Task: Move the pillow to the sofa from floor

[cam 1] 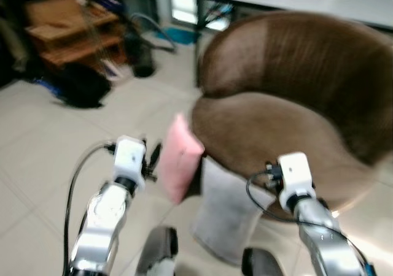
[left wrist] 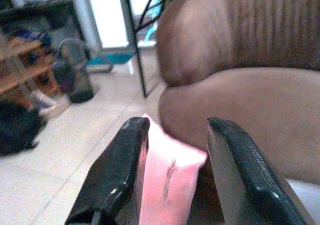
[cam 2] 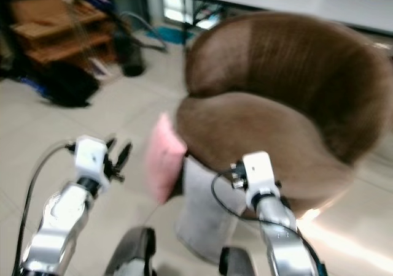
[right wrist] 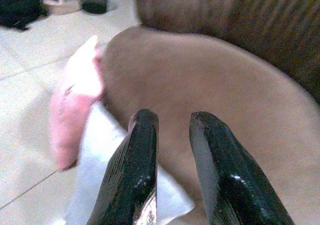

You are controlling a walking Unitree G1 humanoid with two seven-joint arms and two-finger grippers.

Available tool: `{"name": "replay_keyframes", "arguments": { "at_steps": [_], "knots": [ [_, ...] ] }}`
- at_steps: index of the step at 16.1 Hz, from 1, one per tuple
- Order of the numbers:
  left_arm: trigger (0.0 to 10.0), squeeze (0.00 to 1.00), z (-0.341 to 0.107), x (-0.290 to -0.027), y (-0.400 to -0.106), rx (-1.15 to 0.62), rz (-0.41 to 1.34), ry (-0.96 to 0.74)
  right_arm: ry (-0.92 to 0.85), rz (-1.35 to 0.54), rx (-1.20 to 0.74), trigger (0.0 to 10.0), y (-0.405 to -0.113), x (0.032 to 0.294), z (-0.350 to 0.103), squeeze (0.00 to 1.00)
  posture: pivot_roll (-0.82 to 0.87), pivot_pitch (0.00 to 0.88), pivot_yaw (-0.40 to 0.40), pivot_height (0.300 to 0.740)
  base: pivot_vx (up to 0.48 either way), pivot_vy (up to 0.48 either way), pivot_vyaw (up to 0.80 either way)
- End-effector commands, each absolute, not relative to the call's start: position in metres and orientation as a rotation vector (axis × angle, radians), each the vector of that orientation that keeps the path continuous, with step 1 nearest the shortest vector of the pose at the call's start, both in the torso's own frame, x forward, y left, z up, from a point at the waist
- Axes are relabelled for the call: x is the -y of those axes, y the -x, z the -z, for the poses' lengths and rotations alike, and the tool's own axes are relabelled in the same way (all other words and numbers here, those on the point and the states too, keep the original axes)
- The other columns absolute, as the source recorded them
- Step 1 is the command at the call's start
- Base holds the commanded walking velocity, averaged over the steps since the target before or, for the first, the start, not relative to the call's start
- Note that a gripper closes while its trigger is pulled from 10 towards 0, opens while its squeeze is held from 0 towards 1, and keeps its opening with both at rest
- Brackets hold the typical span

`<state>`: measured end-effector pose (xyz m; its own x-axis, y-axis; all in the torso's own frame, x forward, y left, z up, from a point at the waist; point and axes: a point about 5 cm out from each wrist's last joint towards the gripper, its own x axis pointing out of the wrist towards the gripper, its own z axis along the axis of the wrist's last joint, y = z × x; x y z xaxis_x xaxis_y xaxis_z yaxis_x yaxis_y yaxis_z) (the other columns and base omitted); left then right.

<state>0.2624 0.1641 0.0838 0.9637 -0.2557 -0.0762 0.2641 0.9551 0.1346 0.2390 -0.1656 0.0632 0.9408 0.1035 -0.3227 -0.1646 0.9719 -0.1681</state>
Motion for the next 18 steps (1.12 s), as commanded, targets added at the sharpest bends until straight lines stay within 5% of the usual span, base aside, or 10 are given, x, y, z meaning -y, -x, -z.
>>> {"name": "replay_keyframes", "arguments": {
  "at_steps": [1, 2, 8, 9, 18],
  "knots": [
    [10.0, 0.00, -0.0924, -0.1640, -0.2667, -0.023, 0.264, -0.142, 0.179, -0.152, -0.284, 10.0, -0.2409, 0.1631, -0.0696, 0.56, -0.04, 0.003, 0.010, 0.602, 0.000, 0.000, 0.00],
    [10.0, 0.00, -0.0923, -0.1647, -0.2659, -0.014, 0.260, -0.152, 0.148, -0.182, -0.276, 10.0, -0.2402, 0.1609, -0.0703, 1.00, -0.04, 0.004, 0.007, 0.602, 0.000, 0.000, 0.00],
    [10.0, 0.00, -0.0929, -0.1654, -0.2656, -0.003, 0.254, -0.153, 0.138, -0.193, -0.272, 10.0, -0.2397, 0.1603, -0.0709, 1.00, -0.04, 0.006, 0.004, 0.602, 0.000, 0.000, 0.00],
    [10.0, 0.00, -0.0920, -0.1656, -0.2655, -0.009, 0.259, -0.150, 0.178, -0.184, -0.291, 10.0, -0.2411, 0.1613, -0.0687, 0.00, -0.04, 0.018, 0.003, 0.602, 0.000, 0.000, 0.00],
    [10.0, 0.00, -0.0897, -0.1677, -0.2672, -0.016, 0.258, -0.167, 0.217, -0.172, -0.315, 10.0, -0.2447, 0.1625, -0.0640, 0.00, -0.04, 0.030, 0.004, 0.602, 0.199, 0.000, 0.00]
  ]
}}
